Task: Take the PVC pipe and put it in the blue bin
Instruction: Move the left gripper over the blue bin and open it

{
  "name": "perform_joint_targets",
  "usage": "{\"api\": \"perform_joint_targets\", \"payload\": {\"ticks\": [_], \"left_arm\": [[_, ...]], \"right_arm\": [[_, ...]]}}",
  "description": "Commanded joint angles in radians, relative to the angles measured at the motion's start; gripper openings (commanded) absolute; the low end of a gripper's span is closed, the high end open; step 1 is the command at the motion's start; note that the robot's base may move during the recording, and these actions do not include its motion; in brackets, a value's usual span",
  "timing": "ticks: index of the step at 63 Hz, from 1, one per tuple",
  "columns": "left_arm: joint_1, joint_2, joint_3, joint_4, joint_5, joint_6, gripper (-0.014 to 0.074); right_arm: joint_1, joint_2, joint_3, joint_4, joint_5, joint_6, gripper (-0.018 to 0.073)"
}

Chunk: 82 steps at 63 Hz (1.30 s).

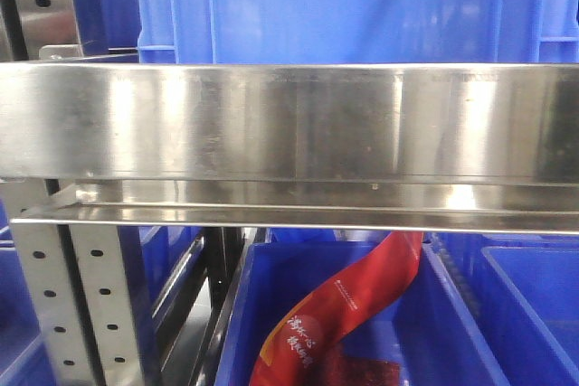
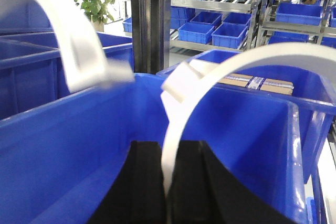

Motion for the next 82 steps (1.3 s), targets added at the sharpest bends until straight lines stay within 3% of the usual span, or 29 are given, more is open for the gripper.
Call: {"api": "perform_joint_targets", "payload": {"ticks": [1,8,19,30,55,62,67,72,75,82], "left_arm": [[0.002,0.021,-0.013,0.015,0.000,-0.002,-0.0090],[0.002,0.043,-0.013,0.013,-0.003,-0.002,-0.0013],[0.002,0.066,-0.023,0.013,-0.015,-0.002,0.0106],[0.002,0.079,-0.037,0.013,-0.030,-0.002,0.0143],[0.002,0.075,-0.047,0.013,-0.030,-0.002,0.0139],[-0.001,0.059,-0.047,0.010,-0.030,-0.002,0.0136],[-0.001,0.038,-0.047,-0.012,-0.030,-0.002,0.0088],[-0.001,0.011,-0.047,-0.057,-0.006,-0.002,-0.0039],[-0.001,-0.007,-0.047,-0.064,0.032,-0.002,-0.0113],[-0.007,-0.044,-0.047,-0.064,0.084,-0.002,-0.0111]], "right_arm": [[0.002,0.006,-0.008,-0.005,-0.045,-0.003,-0.0169],[0.002,0.014,-0.008,-0.005,-0.042,-0.003,-0.0129],[0.002,0.022,-0.008,-0.005,-0.045,-0.003,0.0021],[0.002,0.022,-0.008,-0.005,-0.057,-0.003,0.0092],[0.002,0.016,-0.008,-0.005,-0.055,-0.003,0.0088],[0.002,-0.008,-0.008,-0.005,-0.032,-0.003,0.0031],[0.002,-0.035,-0.008,-0.005,-0.025,-0.003,-0.0066],[0.002,-0.063,-0.008,-0.005,-0.021,-0.003,-0.0170],[0.002,-0.082,-0.008,-0.007,-0.014,-0.003,-0.0168],[0.002,-0.114,-0.008,-0.019,0.017,-0.003,-0.0168]]}}
